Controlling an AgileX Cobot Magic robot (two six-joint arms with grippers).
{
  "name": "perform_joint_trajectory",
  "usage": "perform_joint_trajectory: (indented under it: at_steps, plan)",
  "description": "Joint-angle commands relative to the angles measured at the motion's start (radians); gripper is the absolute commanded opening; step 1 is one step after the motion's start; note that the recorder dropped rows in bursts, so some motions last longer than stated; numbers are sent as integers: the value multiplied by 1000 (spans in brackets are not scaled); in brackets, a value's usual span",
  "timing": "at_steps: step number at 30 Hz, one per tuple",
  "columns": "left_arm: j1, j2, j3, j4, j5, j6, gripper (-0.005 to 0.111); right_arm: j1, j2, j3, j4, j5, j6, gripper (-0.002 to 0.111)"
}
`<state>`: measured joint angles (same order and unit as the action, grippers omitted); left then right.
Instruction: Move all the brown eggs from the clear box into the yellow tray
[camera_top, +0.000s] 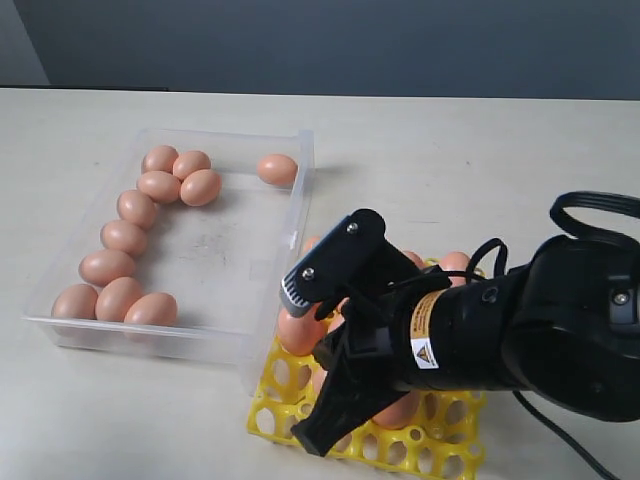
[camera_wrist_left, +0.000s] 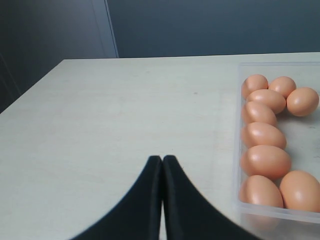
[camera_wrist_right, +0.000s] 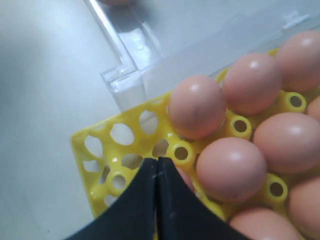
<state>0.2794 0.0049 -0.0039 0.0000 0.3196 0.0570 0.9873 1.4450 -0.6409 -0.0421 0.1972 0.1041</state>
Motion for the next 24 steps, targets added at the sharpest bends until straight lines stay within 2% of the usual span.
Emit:
perform_joint_trajectory:
  at_steps: [1, 24]
  plan:
    - [-5, -5, 4, 0, -11, 0, 0, 2, -5, -5, -26, 36, -6, 0]
    - [-5, -5, 4, 0, -11, 0, 0, 2, -4, -5, -9, -99, -6, 0]
